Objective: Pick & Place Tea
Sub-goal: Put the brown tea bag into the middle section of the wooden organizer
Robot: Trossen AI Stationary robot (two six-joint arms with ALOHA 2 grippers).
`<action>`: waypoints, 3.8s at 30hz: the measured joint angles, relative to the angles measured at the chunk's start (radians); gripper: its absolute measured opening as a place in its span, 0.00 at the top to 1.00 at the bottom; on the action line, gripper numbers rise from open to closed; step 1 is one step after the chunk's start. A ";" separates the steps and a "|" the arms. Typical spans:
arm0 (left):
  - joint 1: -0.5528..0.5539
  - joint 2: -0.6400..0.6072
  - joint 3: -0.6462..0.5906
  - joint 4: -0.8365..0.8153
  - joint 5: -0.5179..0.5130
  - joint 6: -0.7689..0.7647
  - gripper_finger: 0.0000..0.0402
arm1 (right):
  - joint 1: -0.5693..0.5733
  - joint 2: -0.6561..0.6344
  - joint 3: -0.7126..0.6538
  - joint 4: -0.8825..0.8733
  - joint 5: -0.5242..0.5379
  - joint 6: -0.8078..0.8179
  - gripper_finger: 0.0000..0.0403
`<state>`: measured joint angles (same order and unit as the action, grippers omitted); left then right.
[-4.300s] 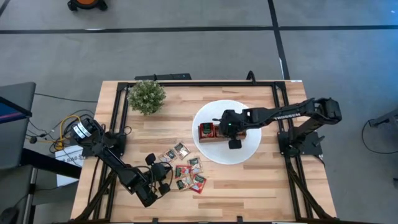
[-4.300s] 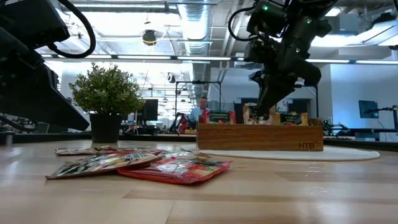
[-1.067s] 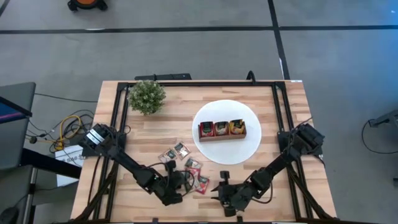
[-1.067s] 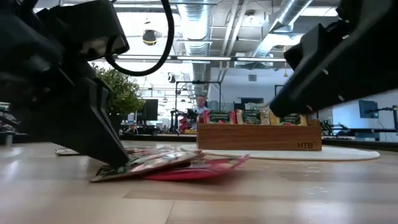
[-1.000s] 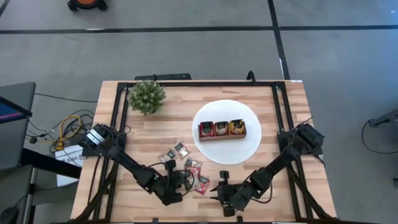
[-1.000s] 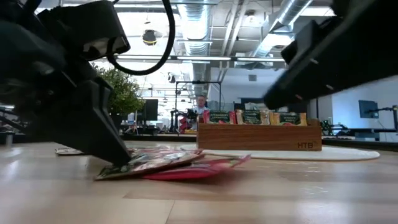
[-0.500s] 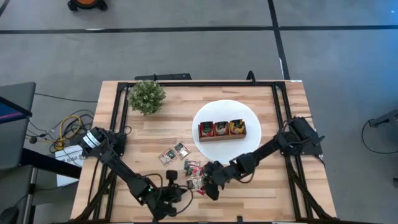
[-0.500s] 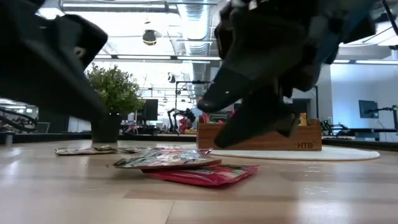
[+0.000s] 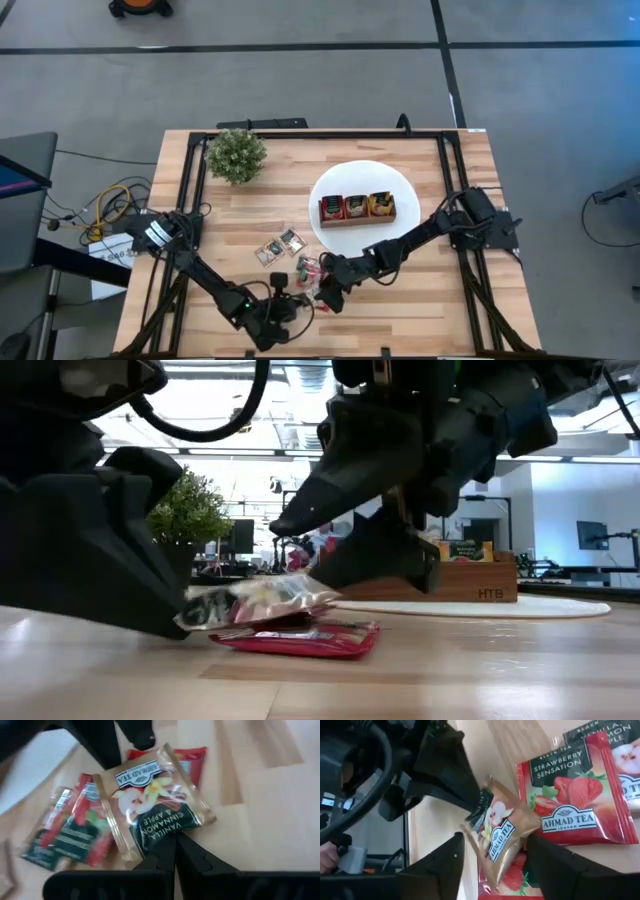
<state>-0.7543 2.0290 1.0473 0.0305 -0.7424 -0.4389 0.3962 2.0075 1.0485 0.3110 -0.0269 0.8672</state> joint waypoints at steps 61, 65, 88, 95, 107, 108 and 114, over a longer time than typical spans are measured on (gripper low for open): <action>0.280 -0.027 0.000 0.857 0.323 0.297 0.97 | 0.538 -0.222 -0.279 0.333 1.216 -0.527 0.97; 0.273 -0.027 0.000 0.816 0.268 0.336 1.00 | 0.536 -0.222 -0.279 0.325 1.193 -0.534 0.97; 0.254 -0.026 0.291 -0.111 0.155 0.180 1.00 | 0.260 -0.412 -0.033 -0.645 0.509 -0.404 0.55; 0.252 -0.026 0.291 -0.119 0.171 0.170 1.00 | 0.244 -0.261 0.161 -0.810 0.496 -0.457 0.75; 0.235 -0.045 0.291 -0.242 0.120 0.086 0.91 | 0.267 -0.253 0.184 -1.067 0.742 -0.321 1.00; 0.226 -0.054 0.291 -0.280 0.096 0.054 0.88 | 0.270 -0.286 0.148 -1.089 0.770 -0.304 1.00; 0.138 -0.075 0.291 -0.437 -0.123 -0.094 0.71 | 0.201 -0.593 -0.150 -0.940 0.843 -0.362 1.00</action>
<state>-0.6161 1.9543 1.3380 -0.4063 -0.8651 -0.5329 0.5971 1.4147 0.8986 -0.6287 0.8159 0.5056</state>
